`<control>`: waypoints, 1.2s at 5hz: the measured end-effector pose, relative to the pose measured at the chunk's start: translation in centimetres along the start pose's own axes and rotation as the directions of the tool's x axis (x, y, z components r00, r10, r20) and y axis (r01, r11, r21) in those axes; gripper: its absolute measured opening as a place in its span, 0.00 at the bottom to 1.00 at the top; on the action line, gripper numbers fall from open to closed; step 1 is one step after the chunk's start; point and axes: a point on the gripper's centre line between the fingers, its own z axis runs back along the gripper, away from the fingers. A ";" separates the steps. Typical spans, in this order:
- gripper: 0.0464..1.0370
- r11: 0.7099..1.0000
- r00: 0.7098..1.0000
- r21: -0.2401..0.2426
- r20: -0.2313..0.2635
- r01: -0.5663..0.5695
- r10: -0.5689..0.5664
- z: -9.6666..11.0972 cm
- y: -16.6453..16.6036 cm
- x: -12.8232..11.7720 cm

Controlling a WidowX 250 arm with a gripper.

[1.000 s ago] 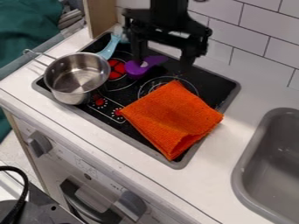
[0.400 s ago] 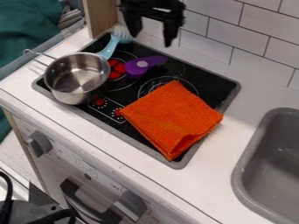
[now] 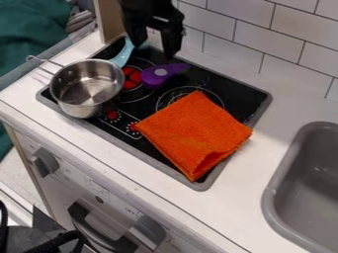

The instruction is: Move the violet thing to the top right of the stove

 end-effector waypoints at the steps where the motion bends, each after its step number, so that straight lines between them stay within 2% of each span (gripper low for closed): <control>1: 0.97 0.999 0.998 -0.035 -0.045 0.037 -0.039 0.0 -0.5 -0.7; 2: 0.97 0.995 0.992 -0.058 -0.100 0.075 -0.081 0.2 -1.8 -1.2; 3: 0.97 0.995 0.985 -0.045 -0.146 0.084 -0.090 -0.1 -2.8 -1.1; 4: 0.97 0.997 0.977 -0.027 -0.199 0.075 -0.078 -2.1 -2.7 -1.4; 6: 0.97 0.996 0.971 0.006 -0.223 0.084 -0.080 -3.9 -2.7 -0.4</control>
